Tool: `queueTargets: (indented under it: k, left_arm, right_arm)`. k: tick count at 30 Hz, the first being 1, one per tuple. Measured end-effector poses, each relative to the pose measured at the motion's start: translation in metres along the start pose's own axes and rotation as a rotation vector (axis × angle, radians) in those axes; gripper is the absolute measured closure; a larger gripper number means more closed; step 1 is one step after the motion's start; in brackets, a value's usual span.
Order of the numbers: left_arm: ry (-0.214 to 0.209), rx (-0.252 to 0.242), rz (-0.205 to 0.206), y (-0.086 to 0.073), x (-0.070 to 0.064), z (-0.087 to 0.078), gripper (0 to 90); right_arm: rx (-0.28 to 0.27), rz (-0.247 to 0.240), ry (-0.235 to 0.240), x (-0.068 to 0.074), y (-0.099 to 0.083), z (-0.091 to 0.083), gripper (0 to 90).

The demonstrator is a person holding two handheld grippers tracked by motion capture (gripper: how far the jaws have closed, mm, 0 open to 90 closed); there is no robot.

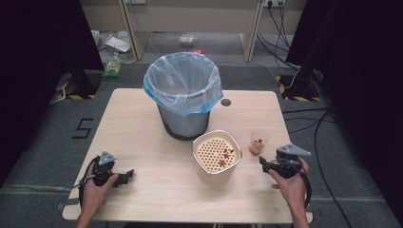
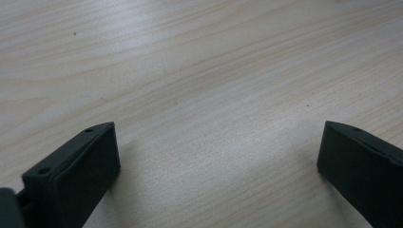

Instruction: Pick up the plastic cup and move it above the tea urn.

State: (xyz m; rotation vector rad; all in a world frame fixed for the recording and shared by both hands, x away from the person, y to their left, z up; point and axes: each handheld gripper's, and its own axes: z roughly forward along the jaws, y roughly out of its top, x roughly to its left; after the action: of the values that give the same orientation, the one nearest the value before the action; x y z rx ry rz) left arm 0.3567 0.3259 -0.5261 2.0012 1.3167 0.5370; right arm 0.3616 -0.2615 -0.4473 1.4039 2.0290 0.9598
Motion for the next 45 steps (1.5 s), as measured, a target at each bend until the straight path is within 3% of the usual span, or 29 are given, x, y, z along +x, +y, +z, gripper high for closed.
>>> queueTargets:
  k: [10,22,33,45]
  left_arm:
    - [0.000,0.000,0.001,0.000,0.000,0.000,0.0]
    - [0.000,0.000,0.000,0.000,0.000,0.000,0.0]
    - [0.000,0.000,0.000,0.000,0.000,0.000,0.0]
    - [-0.002,0.000,0.003,0.000,0.000,0.000,0.0]
  right_arm:
    - [-0.045,0.018,-0.026,-0.013,0.032,-0.003,30.5]
    - [-0.041,0.001,-0.057,-0.020,0.060,0.020,38.3]
    - [-0.041,0.013,-0.055,-0.026,0.067,0.033,40.8]
    - [0.030,-0.013,-0.042,-0.029,0.059,0.056,51.9]
